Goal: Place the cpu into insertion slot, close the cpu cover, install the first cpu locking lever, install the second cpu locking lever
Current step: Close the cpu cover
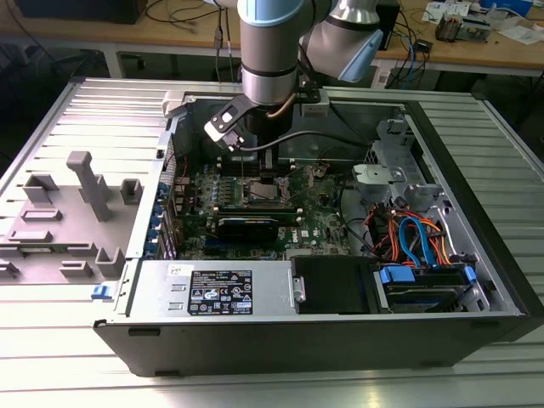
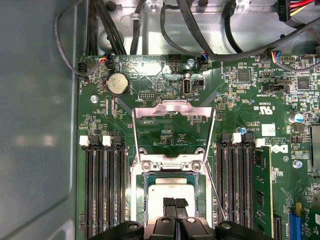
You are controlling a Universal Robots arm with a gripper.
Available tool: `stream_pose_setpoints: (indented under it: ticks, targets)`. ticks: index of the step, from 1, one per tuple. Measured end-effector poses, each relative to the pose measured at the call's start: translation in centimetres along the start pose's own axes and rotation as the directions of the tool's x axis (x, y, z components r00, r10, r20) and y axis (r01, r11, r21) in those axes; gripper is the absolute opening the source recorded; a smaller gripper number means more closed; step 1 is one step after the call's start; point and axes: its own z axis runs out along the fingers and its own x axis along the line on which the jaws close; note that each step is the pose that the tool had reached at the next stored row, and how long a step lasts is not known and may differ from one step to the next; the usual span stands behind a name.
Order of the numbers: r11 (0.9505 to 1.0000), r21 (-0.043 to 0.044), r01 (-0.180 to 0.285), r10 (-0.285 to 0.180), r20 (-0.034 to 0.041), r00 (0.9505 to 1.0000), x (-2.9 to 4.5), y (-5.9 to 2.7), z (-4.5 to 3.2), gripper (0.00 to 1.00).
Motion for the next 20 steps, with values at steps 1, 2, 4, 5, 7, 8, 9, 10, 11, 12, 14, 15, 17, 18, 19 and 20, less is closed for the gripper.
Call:
stream_pose_setpoints:
  ticks: [1,2,4,5,7,8,9,10,11,12,14,15,17,18,19,20]
  targets:
    - [1.0000,0.0001,0.000,0.000,0.0001,1.0000,0.00,0.00,-0.02,0.11]
    - [1.0000,0.0000,0.000,0.000,0.0001,1.0000,0.00,0.00,-0.03,0.11]
    - [1.0000,0.0001,0.000,0.000,0.0001,1.0000,-0.02,0.00,-0.11,0.11]
    - [1.0000,0.0000,0.000,0.000,-0.0001,1.0000,-0.02,0.00,-0.11,0.11]
    - [1.0000,0.0002,0.000,0.000,0.0003,1.0000,-0.03,0.00,-0.17,0.11]
    - [1.0000,0.0003,0.000,0.000,0.0005,1.0000,-0.03,0.01,-0.22,0.11]
    - [1.0000,0.0001,0.000,0.000,0.0001,1.0000,-0.03,0.01,-0.27,0.11]
    - [1.0000,0.0003,0.000,0.000,0.0002,1.0000,-0.03,0.02,-0.42,0.11]
    - [1.0000,0.0001,0.000,0.000,-0.0004,1.0000,-0.06,0.03,-0.47,0.11]
    - [1.0000,0.0002,0.000,0.000,-0.0017,1.0000,-0.10,0.03,-0.51,0.11]
    - [1.0000,0.0002,0.000,0.000,-0.0019,1.0000,-0.10,0.03,-0.60,0.11]
    - [1.0000,0.0003,0.000,0.000,-0.0020,1.0000,-0.10,0.04,-0.68,0.11]
    - [1.0000,0.0006,0.000,0.000,-0.0020,1.0000,-0.10,0.05,-0.87,0.11]
    - [1.0000,0.0008,0.000,0.000,-0.0021,1.0000,-0.11,0.06,-0.97,0.11]
    - [1.0000,0.0011,0.000,0.000,-0.0022,1.0000,-0.11,0.07,-1.07,0.11]
    - [1.0000,0.0021,0.000,0.000,-0.0023,1.0000,-0.11,0.09,-1.30,0.11]
